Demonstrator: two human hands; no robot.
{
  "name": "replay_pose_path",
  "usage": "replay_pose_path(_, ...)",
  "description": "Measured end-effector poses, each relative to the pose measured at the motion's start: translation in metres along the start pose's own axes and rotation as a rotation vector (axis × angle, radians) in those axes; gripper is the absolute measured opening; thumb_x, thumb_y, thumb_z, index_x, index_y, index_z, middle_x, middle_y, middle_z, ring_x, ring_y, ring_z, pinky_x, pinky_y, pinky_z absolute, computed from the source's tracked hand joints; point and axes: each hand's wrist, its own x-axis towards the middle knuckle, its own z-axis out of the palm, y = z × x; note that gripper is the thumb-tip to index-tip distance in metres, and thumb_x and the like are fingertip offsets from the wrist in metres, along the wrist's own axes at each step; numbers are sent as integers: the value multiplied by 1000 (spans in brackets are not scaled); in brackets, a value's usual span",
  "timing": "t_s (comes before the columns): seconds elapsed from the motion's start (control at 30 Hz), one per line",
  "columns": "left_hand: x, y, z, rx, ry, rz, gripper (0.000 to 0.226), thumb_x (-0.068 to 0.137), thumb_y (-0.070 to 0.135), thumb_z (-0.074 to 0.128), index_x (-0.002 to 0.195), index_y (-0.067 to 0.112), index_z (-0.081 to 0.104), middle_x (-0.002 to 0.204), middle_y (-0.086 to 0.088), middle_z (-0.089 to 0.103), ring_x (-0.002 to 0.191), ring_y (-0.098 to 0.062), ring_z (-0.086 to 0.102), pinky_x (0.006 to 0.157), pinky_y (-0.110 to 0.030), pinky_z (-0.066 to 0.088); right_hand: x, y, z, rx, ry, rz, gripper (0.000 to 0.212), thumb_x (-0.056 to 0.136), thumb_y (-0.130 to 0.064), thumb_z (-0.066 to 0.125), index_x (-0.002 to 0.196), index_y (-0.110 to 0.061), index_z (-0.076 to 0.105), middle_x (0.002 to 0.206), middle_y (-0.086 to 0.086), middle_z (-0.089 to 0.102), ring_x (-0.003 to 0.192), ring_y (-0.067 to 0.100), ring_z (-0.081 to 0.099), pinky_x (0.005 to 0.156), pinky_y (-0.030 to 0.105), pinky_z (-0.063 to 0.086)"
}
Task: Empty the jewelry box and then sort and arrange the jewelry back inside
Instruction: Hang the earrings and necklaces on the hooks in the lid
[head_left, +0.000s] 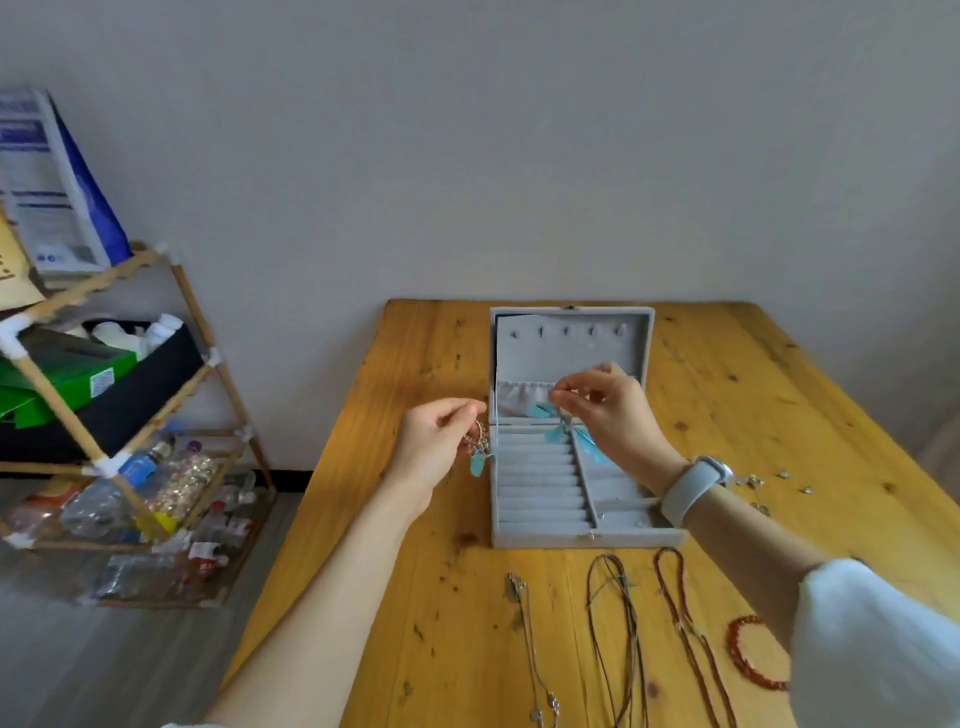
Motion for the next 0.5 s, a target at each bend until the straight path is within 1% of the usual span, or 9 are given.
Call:
replay_pose_path(0.07,21,6,5,71,-16,39,21,93,11,51,106,10,67,82,5,62,80,-6,56,70,-17,47,20,3,-6,1,-3,0,4,81,-10,66,80,-12,70,75,18,58,63,14,46,64,23,38)
replay_pose_path(0.1,30,9,8,95,-21,56,21,93,11,51,107,8,66,81,5,62,77,-5,56,67,-13,47,29,5,-8,19,-14,15,5,82,-10,65,79,-12,69,69,18,58,57,12,44,59,20,38)
replay_pose_path(0.17,50,11,14,135,-18,91,21,92,9,51,108,6,65,83,1,63,75,-4,57,60,-6,46,44,11,-10,19,-35,36,6,83,-12,63,80,-11,69,59,7,54,44,3,38,47,12,34)
replay_pose_path(0.2,60,11,16,164,-7,108,22,92,9,51,111,6,63,89,-2,65,78,-7,58,60,-5,45,51,15,-10,-2,-48,34,7,84,-12,62,81,-11,68,59,2,54,43,2,40,45,9,34)
replay_pose_path(0.27,78,7,21,225,18,123,28,93,12,50,120,8,56,105,-10,63,91,-14,59,62,-9,45,63,23,-9,-40,-68,27,7,87,-11,59,83,-11,65,63,-1,59,50,0,50,51,7,40)
replay_pose_path(0.3,87,5,25,251,26,119,33,93,15,49,126,9,50,107,-11,61,93,-15,57,62,-10,44,69,28,-8,-57,-68,26,8,88,-11,57,85,-9,65,65,-2,60,53,0,53,55,7,42)
replay_pose_path(0.37,101,0,32,284,31,106,46,94,17,48,138,12,36,100,-8,58,92,-13,53,74,-13,41,78,37,-6,-95,-54,15,11,89,-9,54,88,-6,65,67,-3,61,55,0,54,59,10,43)
replay_pose_path(0.43,114,-5,40,313,31,98,54,95,18,47,143,10,25,91,-5,57,92,-11,50,87,-21,36,85,42,-5,-116,-42,-6,11,91,-8,51,89,-7,62,68,-4,60,57,3,54,61,16,45)
replay_pose_path(0.5,127,-12,47,371,46,97,51,95,20,47,141,7,30,94,-6,61,94,-15,53,86,-25,36,92,46,-4,-112,-27,-22,10,92,-9,48,89,-9,57,66,-5,61,56,6,55,60,20,47)
